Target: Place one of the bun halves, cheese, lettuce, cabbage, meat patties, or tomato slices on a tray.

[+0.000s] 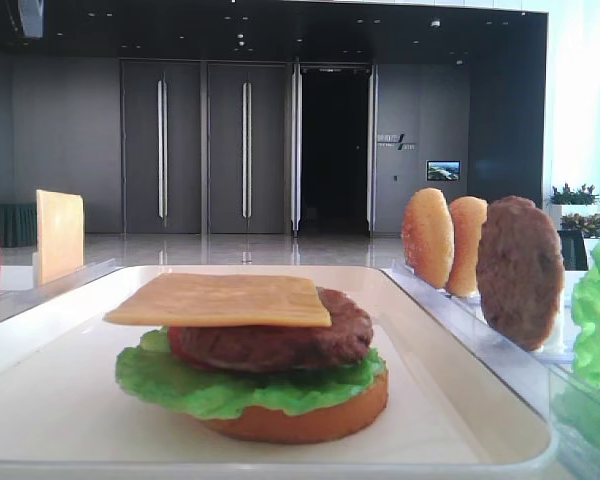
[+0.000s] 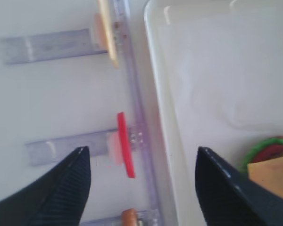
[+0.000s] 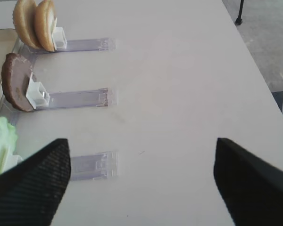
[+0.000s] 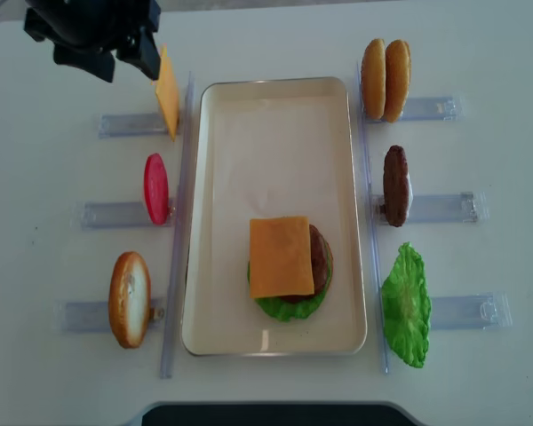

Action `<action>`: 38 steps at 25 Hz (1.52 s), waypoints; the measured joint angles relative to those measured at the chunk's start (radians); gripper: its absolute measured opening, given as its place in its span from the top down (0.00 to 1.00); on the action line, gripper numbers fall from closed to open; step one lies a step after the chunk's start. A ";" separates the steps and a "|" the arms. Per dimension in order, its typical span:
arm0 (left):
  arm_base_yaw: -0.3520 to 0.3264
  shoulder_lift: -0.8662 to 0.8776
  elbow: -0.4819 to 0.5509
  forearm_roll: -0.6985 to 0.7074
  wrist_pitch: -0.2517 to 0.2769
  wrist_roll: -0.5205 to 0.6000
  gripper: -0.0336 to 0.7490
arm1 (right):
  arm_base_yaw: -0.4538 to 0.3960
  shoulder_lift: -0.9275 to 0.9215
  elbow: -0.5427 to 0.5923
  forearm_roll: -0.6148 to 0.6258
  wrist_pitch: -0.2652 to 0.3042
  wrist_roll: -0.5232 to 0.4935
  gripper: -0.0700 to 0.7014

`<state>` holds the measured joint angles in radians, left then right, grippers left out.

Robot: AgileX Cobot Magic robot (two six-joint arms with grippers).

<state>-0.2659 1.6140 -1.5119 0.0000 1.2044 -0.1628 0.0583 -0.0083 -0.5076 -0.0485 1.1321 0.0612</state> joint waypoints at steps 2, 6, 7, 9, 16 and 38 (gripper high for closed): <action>0.000 0.014 -0.019 0.054 0.016 -0.003 0.28 | 0.000 0.000 0.000 0.000 0.000 0.000 0.15; 0.002 0.025 -0.023 0.129 0.024 -0.003 0.28 | 0.000 0.000 0.000 0.000 0.000 0.000 0.15; 0.010 0.026 -0.023 0.143 0.024 -0.003 0.28 | 0.000 0.000 0.000 0.000 0.000 0.000 0.15; 0.044 0.026 -0.023 0.150 0.025 -0.003 0.28 | 0.000 0.000 0.000 0.000 0.000 0.000 0.15; 0.330 0.026 -0.023 0.101 0.025 0.077 0.28 | 0.000 0.000 0.000 0.000 0.000 0.000 0.15; 0.400 -0.126 -0.023 0.012 0.035 0.247 0.28 | 0.000 0.000 0.000 0.000 0.000 0.000 0.15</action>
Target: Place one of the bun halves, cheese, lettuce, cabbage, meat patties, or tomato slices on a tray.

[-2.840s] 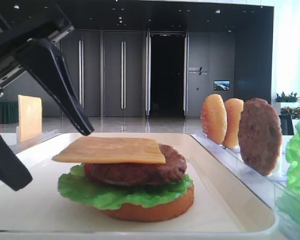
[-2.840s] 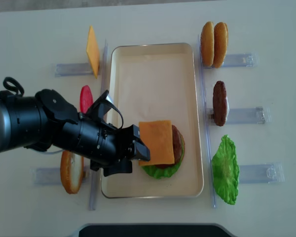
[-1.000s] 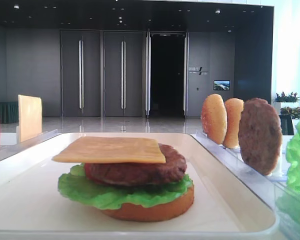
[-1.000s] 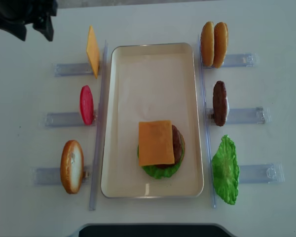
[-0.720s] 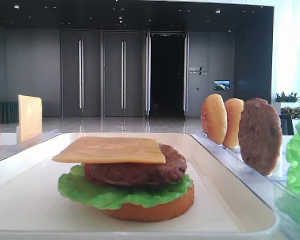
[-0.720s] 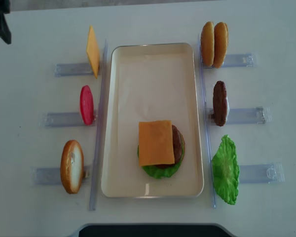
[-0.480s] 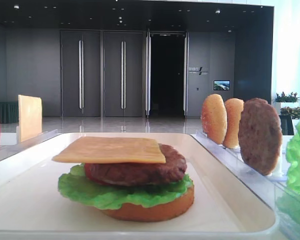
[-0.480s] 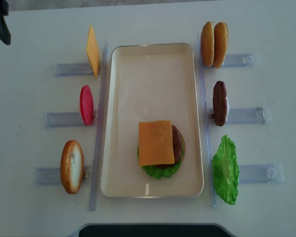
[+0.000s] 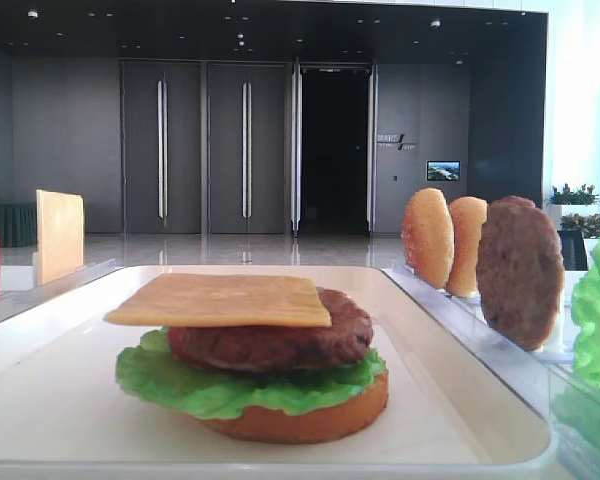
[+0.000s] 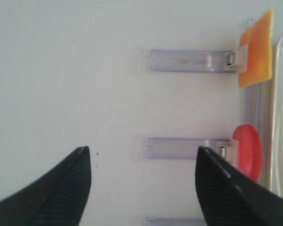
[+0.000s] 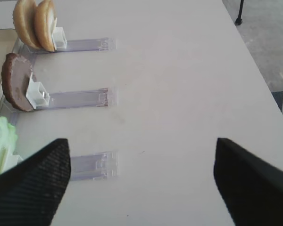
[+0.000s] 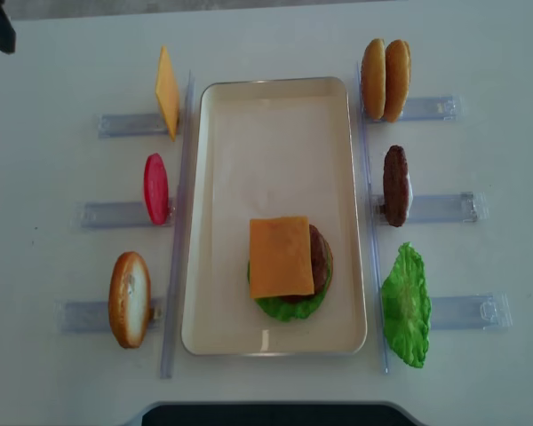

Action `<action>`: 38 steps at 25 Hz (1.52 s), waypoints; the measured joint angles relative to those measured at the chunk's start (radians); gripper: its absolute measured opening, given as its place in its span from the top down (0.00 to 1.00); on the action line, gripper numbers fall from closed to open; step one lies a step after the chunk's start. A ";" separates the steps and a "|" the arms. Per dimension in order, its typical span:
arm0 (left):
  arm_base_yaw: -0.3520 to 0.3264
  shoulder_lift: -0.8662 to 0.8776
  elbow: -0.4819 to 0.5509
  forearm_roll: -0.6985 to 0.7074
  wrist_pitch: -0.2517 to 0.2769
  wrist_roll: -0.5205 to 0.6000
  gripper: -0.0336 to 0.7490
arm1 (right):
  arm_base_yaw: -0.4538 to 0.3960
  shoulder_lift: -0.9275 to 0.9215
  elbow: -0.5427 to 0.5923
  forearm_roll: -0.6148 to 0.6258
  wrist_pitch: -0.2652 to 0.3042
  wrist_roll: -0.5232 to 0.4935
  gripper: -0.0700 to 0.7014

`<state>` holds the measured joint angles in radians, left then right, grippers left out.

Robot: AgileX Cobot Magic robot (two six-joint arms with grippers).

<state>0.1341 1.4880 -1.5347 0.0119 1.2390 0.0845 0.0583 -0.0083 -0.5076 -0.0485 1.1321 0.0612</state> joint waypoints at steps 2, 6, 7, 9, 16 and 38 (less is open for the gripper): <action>-0.018 -0.059 0.016 -0.001 0.001 0.001 0.28 | 0.000 0.000 0.000 0.000 0.000 0.000 0.15; -0.036 -0.200 0.086 -0.012 0.002 0.004 0.28 | 0.000 0.000 0.000 0.000 0.000 0.000 0.15; -0.037 -0.242 0.113 -0.012 0.002 0.004 0.28 | 0.000 0.000 0.000 0.000 0.000 0.000 0.15; -0.039 -0.324 0.176 -0.012 0.004 0.009 0.28 | 0.000 0.000 0.000 0.000 0.000 0.000 0.15; -0.039 -0.635 0.422 -0.012 0.009 0.025 0.28 | 0.000 0.000 0.000 0.000 0.000 0.000 0.15; -0.039 -1.496 0.962 -0.049 0.016 0.051 0.29 | 0.000 0.000 0.000 0.000 0.000 0.000 0.15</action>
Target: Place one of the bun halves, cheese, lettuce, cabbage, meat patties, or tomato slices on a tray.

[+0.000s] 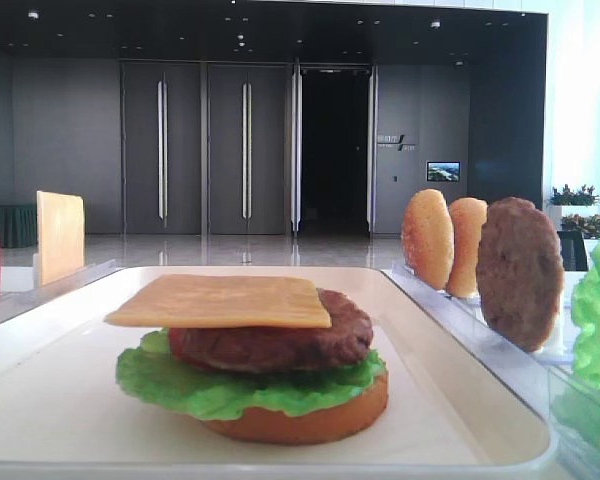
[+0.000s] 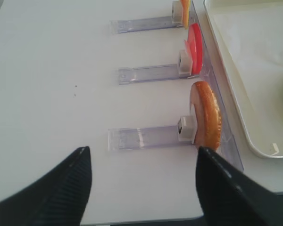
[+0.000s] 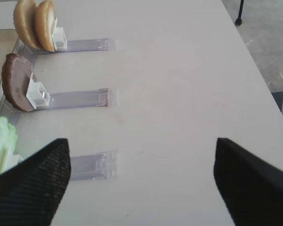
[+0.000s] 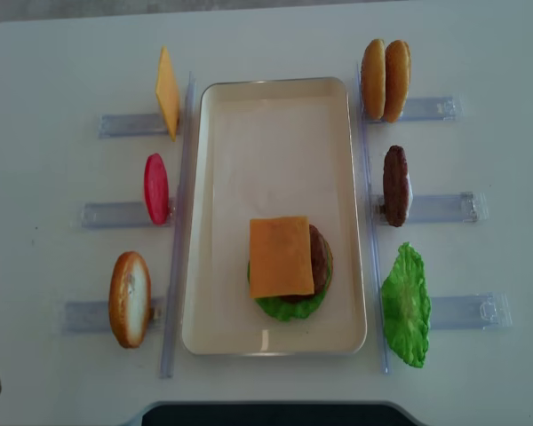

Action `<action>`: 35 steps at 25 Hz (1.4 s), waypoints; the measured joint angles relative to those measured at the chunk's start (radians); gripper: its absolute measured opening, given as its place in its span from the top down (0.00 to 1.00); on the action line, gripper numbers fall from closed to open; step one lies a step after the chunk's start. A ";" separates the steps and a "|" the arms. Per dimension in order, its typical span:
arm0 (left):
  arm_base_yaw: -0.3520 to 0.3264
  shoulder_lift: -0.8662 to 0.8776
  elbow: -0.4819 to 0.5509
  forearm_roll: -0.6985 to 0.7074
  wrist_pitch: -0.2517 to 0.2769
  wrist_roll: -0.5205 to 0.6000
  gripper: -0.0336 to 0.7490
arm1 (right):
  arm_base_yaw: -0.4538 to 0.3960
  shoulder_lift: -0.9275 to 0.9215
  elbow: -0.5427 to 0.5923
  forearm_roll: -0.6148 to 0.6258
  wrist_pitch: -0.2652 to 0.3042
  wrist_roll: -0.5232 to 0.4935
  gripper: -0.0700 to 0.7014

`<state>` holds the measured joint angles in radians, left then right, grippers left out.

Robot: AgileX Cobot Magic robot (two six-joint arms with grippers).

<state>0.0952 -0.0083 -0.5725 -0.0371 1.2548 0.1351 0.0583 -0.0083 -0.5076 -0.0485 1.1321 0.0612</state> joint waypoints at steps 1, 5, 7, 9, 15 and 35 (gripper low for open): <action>0.000 -0.007 0.011 0.000 0.000 0.000 0.29 | 0.000 0.000 0.000 0.000 0.000 0.000 0.15; 0.000 -0.010 0.033 -0.010 0.001 0.000 0.29 | 0.000 0.000 0.000 0.000 0.000 0.000 0.15; 0.000 -0.010 0.044 -0.018 0.001 0.000 0.31 | 0.000 0.000 0.000 0.000 0.000 0.000 0.15; 0.000 -0.010 0.050 -0.022 0.001 0.000 0.32 | 0.000 0.000 0.000 0.000 0.000 0.000 0.15; 0.000 -0.010 0.062 -0.021 -0.047 0.005 0.34 | 0.000 0.000 0.000 0.000 0.000 0.000 0.15; 0.000 -0.010 0.096 -0.006 -0.140 0.007 0.37 | 0.000 0.000 0.000 0.000 0.000 0.000 0.15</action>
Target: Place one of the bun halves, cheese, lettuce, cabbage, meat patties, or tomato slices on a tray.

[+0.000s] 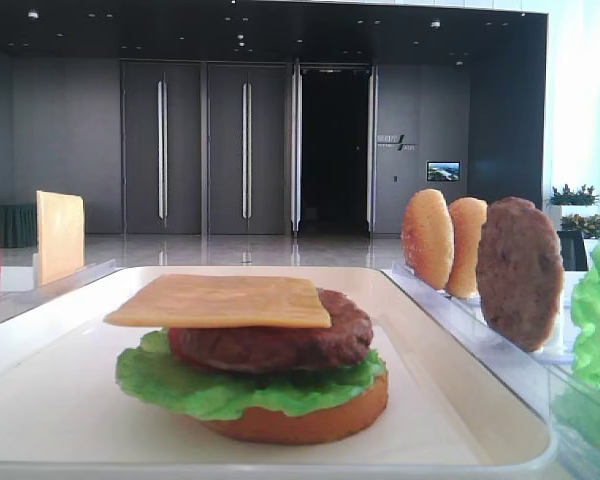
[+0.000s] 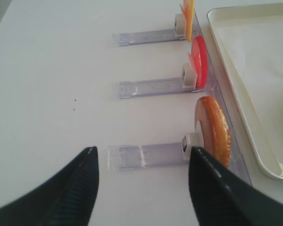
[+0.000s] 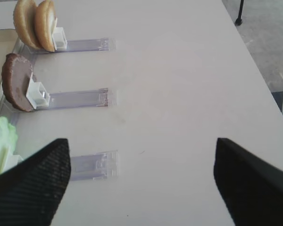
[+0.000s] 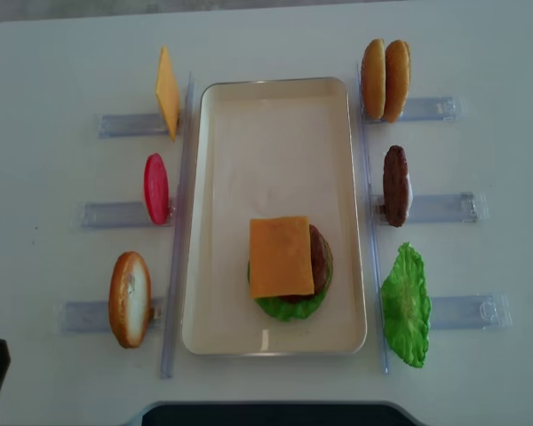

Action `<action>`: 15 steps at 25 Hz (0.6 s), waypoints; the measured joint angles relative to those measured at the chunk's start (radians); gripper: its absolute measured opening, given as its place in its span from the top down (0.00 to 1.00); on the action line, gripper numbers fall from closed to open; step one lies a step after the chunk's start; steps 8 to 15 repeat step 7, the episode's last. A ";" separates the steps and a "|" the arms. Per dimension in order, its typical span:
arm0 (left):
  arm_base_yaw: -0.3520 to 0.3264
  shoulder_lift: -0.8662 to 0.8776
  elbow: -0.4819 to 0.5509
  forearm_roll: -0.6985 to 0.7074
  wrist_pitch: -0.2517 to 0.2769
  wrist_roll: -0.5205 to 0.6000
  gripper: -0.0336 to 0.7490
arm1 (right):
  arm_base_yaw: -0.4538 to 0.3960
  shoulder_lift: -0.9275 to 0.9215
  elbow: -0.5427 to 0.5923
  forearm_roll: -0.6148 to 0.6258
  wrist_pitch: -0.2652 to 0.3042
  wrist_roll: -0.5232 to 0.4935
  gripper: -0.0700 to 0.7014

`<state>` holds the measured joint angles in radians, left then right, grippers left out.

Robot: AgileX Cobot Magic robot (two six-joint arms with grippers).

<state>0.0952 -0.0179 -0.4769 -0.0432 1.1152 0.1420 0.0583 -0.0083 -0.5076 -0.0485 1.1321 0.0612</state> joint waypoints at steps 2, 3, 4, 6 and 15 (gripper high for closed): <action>0.000 0.000 0.000 0.000 -0.001 0.000 0.39 | 0.000 0.000 0.000 0.000 0.000 0.000 0.15; 0.000 0.000 0.000 0.000 -0.001 0.000 0.40 | 0.000 0.000 0.000 0.000 0.000 0.000 0.15; 0.000 0.000 0.000 0.000 -0.001 0.000 0.40 | 0.000 0.000 0.000 0.000 0.000 0.000 0.15; 0.000 0.000 0.000 0.000 -0.001 0.000 0.41 | 0.000 0.000 0.000 0.000 0.000 0.000 0.15; 0.000 0.000 0.000 0.000 -0.001 0.000 0.41 | 0.000 0.000 0.000 0.000 0.000 0.000 0.15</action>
